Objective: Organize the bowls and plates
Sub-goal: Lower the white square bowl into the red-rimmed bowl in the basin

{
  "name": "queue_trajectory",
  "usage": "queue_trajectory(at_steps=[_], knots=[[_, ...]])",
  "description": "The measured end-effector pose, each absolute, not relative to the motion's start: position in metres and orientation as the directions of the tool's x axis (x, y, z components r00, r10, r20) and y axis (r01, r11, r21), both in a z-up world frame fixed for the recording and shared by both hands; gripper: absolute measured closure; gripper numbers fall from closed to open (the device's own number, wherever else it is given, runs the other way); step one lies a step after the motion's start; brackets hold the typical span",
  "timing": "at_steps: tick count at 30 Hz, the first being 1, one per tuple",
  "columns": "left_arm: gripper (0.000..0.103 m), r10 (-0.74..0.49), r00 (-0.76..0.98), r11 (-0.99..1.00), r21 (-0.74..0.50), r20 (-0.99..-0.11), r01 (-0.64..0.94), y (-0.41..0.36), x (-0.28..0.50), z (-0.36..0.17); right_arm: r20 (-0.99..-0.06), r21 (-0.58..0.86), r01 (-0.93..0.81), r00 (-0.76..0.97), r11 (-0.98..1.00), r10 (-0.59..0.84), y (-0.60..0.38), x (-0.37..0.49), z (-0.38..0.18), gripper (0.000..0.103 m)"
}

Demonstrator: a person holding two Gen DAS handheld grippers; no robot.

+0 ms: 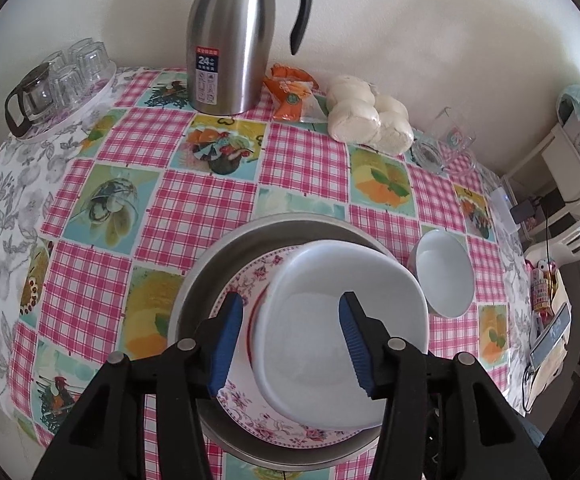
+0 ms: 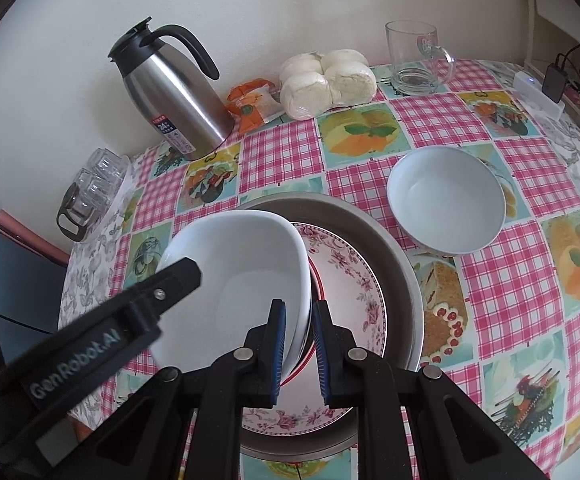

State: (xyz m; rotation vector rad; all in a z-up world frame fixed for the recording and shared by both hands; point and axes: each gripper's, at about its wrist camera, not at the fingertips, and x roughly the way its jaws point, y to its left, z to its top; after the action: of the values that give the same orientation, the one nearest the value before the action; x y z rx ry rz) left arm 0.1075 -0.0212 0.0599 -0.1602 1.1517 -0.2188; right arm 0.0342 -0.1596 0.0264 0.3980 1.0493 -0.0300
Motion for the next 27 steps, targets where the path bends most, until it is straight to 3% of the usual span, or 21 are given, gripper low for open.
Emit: queue_trajectory(at_steps=[25, 27], knots=[[0.052, -0.228, 0.359, 0.971, -0.238, -0.905, 0.019, -0.007, 0.114, 0.044, -0.831, 0.313, 0.200, 0.531, 0.928, 0.165, -0.161, 0.030, 0.036, 0.086], [0.049, -0.227, 0.364, 0.972, -0.236, -0.904, 0.018, -0.006, 0.114, 0.047, -0.828, 0.311, 0.207, 0.539, 0.928, 0.157, -0.162, 0.029, 0.039, 0.082]])
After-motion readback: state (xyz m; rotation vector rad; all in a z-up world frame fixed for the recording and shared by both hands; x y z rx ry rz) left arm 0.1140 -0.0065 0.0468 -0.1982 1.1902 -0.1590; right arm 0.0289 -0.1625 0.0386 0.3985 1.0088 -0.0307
